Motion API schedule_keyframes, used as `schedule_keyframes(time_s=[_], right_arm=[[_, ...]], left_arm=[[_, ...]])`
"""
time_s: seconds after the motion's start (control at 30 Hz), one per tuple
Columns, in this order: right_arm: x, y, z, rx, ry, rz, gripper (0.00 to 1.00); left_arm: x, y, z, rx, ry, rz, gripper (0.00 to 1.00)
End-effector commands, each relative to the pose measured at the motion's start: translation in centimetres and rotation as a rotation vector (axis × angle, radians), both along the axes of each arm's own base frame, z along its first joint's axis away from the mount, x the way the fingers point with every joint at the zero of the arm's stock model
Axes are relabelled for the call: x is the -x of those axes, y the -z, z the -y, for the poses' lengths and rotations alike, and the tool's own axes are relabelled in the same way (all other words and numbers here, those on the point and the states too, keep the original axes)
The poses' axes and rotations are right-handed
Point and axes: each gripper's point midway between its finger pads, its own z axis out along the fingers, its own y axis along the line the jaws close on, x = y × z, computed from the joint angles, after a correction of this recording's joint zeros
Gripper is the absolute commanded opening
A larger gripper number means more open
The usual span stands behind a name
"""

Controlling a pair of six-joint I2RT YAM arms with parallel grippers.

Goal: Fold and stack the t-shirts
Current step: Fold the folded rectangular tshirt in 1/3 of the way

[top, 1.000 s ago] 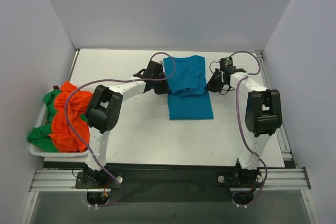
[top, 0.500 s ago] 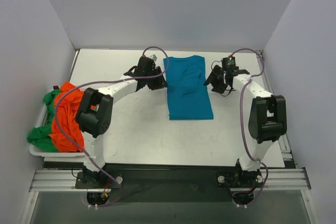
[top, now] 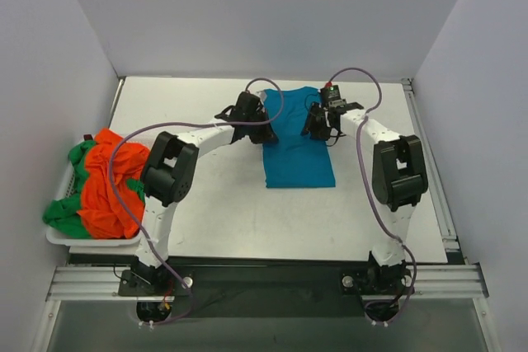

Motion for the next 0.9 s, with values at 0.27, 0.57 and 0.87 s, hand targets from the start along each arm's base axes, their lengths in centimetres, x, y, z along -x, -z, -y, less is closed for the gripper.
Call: schedule_keyframes(time_s=[0.27,0.57,0.87], right_arm=[[-2.9,6.4,6.1,-0.048,0.132,-0.185,0.35],[-3.1,2.4,6.3,-0.071,0.140,-0.113,0.38],[2.2,-3.3,5.9,-0.003,0.141,-0.022,0.40]], left_arm=[[-5.1,5.9,-3.2,0.041,-0.072,-0.100,0.03],[-5.9,0.1,-3.2,0.106,-0.047,0.018,0.28],[-3.1,-6.8,-5.1,0.127,-0.050,0.062,0.41]])
